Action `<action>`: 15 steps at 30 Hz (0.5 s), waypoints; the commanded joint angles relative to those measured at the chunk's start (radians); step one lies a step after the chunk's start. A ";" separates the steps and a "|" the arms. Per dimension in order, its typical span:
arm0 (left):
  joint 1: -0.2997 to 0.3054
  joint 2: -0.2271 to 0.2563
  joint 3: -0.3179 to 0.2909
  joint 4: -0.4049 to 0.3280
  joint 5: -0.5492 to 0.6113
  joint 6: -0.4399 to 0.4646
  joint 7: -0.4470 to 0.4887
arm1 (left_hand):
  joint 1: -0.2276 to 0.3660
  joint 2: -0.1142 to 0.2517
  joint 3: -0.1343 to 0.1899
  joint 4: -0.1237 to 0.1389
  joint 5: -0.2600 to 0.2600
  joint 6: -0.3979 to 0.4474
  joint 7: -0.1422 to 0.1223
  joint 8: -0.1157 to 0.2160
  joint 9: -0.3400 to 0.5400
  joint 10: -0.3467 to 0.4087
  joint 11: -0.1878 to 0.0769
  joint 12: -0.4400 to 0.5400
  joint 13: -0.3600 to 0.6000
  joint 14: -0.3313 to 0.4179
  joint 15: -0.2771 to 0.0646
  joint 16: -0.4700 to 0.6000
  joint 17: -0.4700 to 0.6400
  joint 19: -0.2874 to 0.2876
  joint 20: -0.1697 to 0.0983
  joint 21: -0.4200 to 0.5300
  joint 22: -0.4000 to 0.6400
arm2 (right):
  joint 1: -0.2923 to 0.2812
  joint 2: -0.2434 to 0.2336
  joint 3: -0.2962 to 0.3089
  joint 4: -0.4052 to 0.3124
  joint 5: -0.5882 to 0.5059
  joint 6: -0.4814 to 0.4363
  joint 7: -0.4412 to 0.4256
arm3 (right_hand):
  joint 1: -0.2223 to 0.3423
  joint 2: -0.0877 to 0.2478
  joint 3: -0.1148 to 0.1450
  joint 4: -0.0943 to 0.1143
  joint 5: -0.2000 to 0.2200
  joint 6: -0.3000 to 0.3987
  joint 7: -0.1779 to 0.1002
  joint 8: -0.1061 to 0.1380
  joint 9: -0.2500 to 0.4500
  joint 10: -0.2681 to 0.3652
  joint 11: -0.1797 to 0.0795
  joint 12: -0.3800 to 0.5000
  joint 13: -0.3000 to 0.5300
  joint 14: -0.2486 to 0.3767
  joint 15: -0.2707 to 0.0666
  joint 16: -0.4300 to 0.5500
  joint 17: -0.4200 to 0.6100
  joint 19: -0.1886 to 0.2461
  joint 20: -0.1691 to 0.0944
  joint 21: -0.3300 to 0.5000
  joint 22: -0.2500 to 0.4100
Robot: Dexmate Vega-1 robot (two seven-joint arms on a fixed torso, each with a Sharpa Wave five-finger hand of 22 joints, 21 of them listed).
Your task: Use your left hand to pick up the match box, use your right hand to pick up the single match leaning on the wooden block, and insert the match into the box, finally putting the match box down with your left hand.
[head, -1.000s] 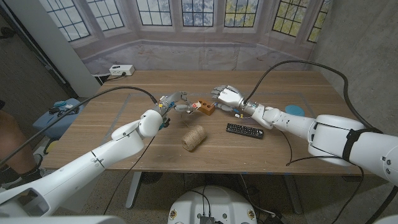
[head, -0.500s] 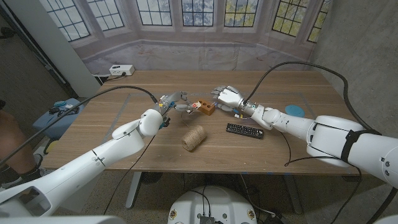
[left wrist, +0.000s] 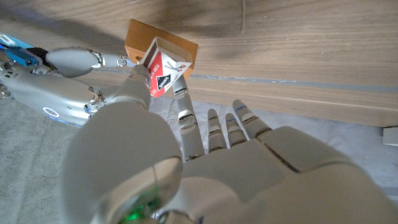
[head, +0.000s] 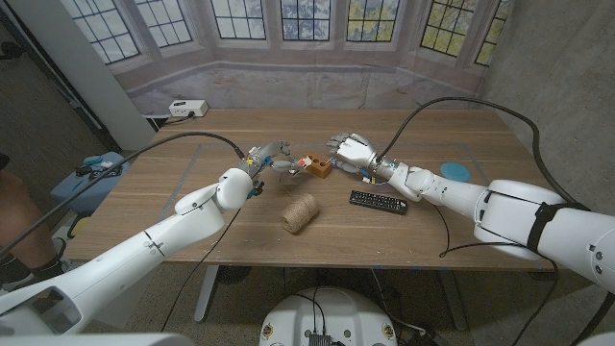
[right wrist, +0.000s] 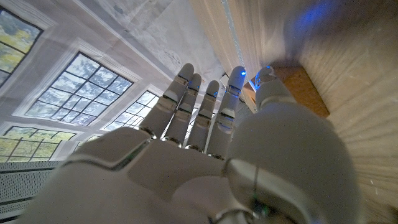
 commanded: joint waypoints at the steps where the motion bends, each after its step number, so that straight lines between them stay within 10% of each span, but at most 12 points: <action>1: -0.004 -0.005 0.006 -0.002 0.008 0.016 0.000 | 0.012 0.005 -0.001 0.000 0.009 0.005 0.001 0.006 0.002 0.004 -0.003 -0.003 0.002 0.008 0.004 -0.002 0.003 0.003 0.000 -0.001 0.002 | -0.021 -0.018 0.043 -0.033 -0.030 0.006 0.000 | 0.012 0.002 -0.004 -0.001 0.004 0.008 0.002 0.004 0.003 0.008 0.000 -0.001 0.005 0.008 -0.133 0.003 0.002 0.010 -0.024 0.002 0.003; 15: -0.010 -0.010 0.012 0.000 0.009 0.022 -0.002 | 0.012 0.006 -0.003 0.000 0.009 0.006 0.001 0.006 0.001 0.004 -0.005 -0.003 0.002 0.009 0.004 -0.002 0.003 0.002 0.000 -0.001 0.002 | -0.031 -0.019 0.071 -0.042 -0.054 0.010 0.000 | 0.018 0.002 -0.008 0.002 0.005 0.011 0.003 0.003 0.003 0.009 0.000 -0.003 0.005 0.009 -0.132 0.003 0.003 0.010 -0.024 0.001 0.003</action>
